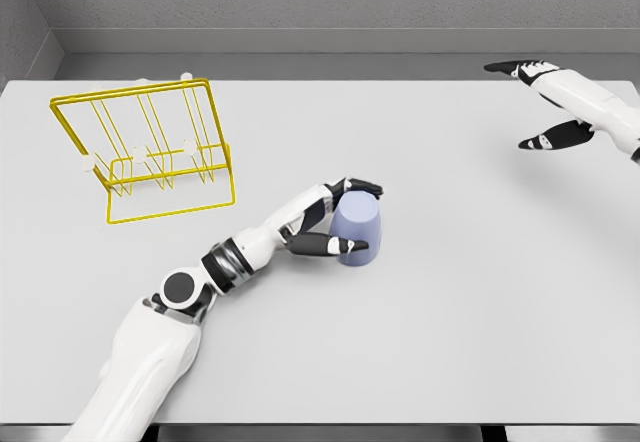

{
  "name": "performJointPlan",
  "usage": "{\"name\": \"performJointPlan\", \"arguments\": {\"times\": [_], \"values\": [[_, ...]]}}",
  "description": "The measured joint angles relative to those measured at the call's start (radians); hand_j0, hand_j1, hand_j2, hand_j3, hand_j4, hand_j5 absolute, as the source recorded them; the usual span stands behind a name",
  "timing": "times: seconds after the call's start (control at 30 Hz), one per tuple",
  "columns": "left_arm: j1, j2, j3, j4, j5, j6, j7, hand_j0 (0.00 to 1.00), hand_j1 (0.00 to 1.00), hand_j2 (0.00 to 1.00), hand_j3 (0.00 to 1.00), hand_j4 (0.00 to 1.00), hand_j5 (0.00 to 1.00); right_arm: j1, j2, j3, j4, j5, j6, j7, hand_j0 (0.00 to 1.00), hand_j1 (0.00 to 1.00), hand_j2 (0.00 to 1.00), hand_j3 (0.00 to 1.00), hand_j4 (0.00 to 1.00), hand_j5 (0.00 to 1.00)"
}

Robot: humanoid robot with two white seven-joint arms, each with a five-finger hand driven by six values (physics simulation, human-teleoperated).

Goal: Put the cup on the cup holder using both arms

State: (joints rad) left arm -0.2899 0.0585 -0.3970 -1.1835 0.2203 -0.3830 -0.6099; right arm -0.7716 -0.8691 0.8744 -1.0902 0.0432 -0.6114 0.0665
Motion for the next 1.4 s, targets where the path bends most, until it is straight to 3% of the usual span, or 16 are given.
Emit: {"name": "performJointPlan", "arguments": {"times": [0.17,0.7,0.87,1.07,1.2,1.4], "values": [[0.0,0.0,0.001,0.0,0.0,-0.001,0.0,0.48,0.48,0.48,0.48,0.48,0.48,0.0,-0.001,-0.001,0.0,0.0,0.0,0.0,1.0,1.0,1.0,1.0,1.0,1.0],[0.008,0.007,0.011,-0.029,0.003,-0.002,-0.001,0.44,0.44,0.44,0.44,0.44,0.44,0.0,-0.001,-0.002,0.0,0.0,0.0,0.0,1.0,1.0,1.0,1.0,1.0,1.0],[0.018,0.019,0.017,-0.107,0.01,0.0,-0.001,0.43,0.43,0.43,0.43,0.43,0.43,-0.002,-0.003,-0.004,0.001,0.0,0.0,0.0,1.0,1.0,1.0,1.0,1.0,1.0],[0.08,0.063,0.071,-0.261,0.021,0.007,-0.002,0.43,0.43,0.43,0.43,0.43,0.43,-0.002,-0.011,-0.006,0.001,0.0,0.0,0.0,1.0,1.0,1.0,1.0,1.0,1.0],[0.086,0.119,0.099,-0.331,0.062,0.009,-0.001,0.42,0.42,0.42,0.42,0.42,0.42,-0.002,-0.014,-0.007,0.001,0.0,0.0,0.0,1.0,1.0,1.0,1.0,1.0,1.0],[0.17,0.218,0.171,-0.46,0.126,0.011,-0.002,0.42,0.42,0.42,0.42,0.42,0.42,-0.003,-0.016,-0.008,0.002,0.0,0.0,-0.001,1.0,1.0,1.0,1.0,1.0,1.0]]}}
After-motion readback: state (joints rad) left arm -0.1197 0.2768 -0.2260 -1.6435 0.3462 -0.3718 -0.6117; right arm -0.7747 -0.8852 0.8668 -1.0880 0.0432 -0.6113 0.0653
